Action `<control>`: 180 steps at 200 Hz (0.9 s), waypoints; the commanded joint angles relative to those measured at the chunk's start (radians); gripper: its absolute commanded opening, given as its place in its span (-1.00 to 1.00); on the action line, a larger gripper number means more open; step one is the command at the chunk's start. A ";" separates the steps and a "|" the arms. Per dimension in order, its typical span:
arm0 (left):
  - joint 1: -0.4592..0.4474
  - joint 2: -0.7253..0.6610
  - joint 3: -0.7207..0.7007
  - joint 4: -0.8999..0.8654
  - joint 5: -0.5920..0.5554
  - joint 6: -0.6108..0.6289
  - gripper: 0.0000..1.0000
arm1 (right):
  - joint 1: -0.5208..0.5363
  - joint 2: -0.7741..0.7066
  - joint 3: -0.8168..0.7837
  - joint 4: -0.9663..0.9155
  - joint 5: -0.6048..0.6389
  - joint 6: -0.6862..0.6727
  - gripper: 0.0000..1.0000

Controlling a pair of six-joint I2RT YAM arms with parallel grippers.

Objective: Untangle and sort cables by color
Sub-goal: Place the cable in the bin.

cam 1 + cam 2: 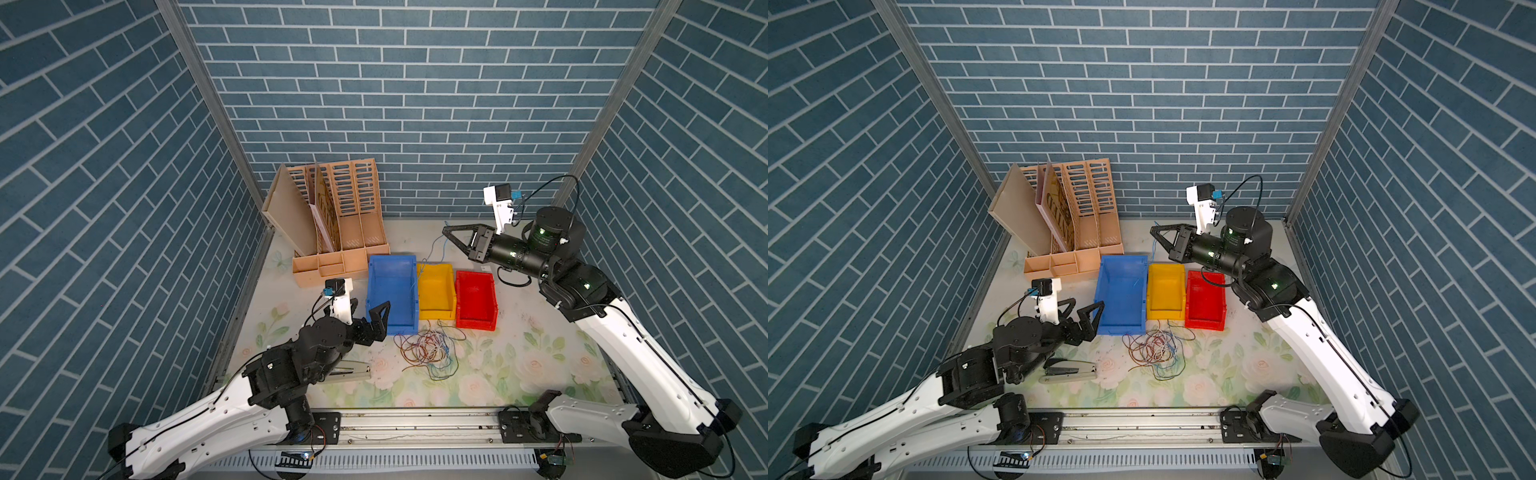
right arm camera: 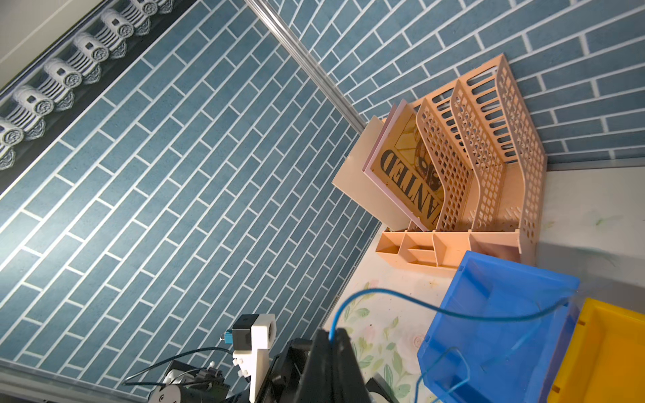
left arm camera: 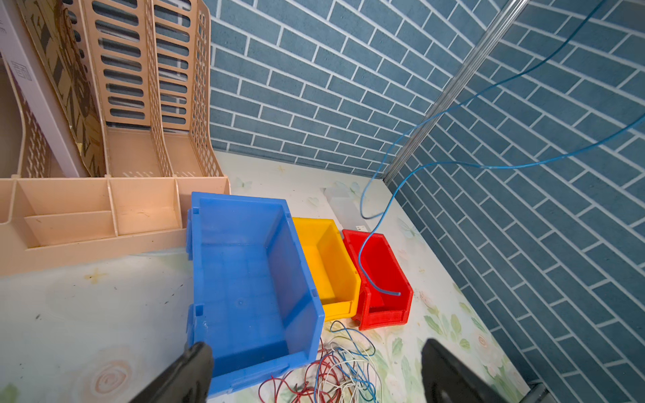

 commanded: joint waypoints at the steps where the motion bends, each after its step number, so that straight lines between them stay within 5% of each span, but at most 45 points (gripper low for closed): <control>1: 0.001 0.004 0.035 -0.040 -0.026 -0.011 0.99 | 0.027 0.012 -0.020 0.102 -0.045 0.041 -1.00; 180: 0.001 -0.024 0.077 -0.070 -0.048 -0.018 0.99 | 0.090 0.211 -0.232 0.239 -0.017 -0.018 -1.00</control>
